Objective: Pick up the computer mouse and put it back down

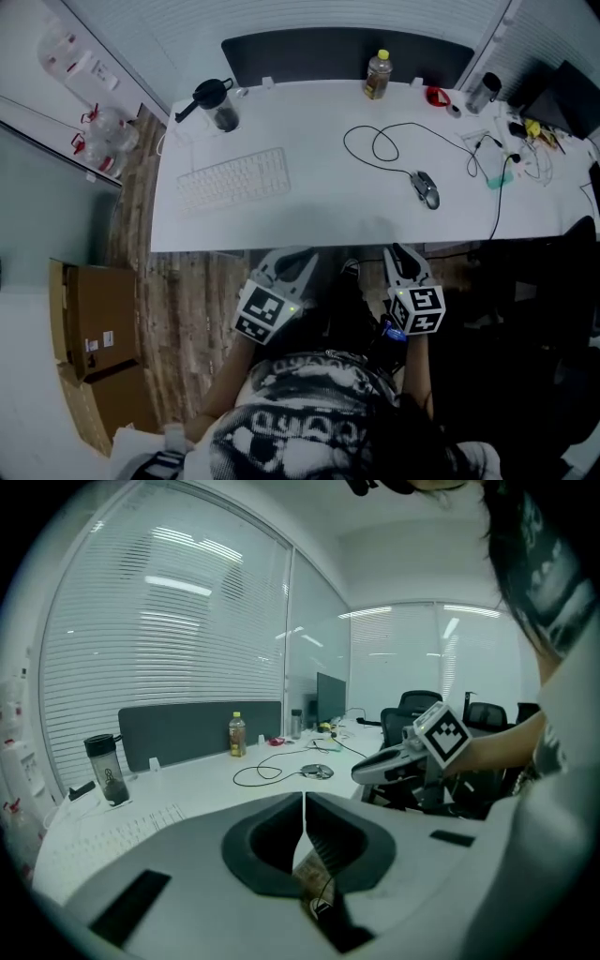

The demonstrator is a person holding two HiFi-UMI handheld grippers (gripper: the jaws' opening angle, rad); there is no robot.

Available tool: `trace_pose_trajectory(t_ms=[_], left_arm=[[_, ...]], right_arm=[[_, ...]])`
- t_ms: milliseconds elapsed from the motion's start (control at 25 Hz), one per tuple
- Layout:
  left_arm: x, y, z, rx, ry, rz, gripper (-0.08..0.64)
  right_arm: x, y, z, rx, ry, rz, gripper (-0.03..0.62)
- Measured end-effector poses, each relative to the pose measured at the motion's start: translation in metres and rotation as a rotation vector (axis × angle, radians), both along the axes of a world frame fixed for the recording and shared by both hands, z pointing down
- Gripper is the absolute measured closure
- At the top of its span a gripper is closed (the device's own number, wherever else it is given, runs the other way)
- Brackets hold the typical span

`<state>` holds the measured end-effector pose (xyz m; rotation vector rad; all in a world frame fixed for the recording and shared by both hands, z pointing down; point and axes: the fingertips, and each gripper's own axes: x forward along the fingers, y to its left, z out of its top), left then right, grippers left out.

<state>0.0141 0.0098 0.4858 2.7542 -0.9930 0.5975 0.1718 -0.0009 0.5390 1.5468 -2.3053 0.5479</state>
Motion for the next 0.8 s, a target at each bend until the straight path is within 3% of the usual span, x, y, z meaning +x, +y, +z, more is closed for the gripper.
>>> trace_pose_trajectory(t_ms=[280, 800], left_arm=[[-0.003, 0.037, 0.000, 0.014, 0.031, 0.041, 0.554], [-0.007, 0.069, 0.000, 0.020, 0.048, 0.073, 0.554]], right_arm=[[-0.017, 0.040, -0.017, 0.054, 0.004, 0.016, 0.598], [-0.035, 0.080, -0.020, 0.050, 0.029, -0.015, 0.600]])
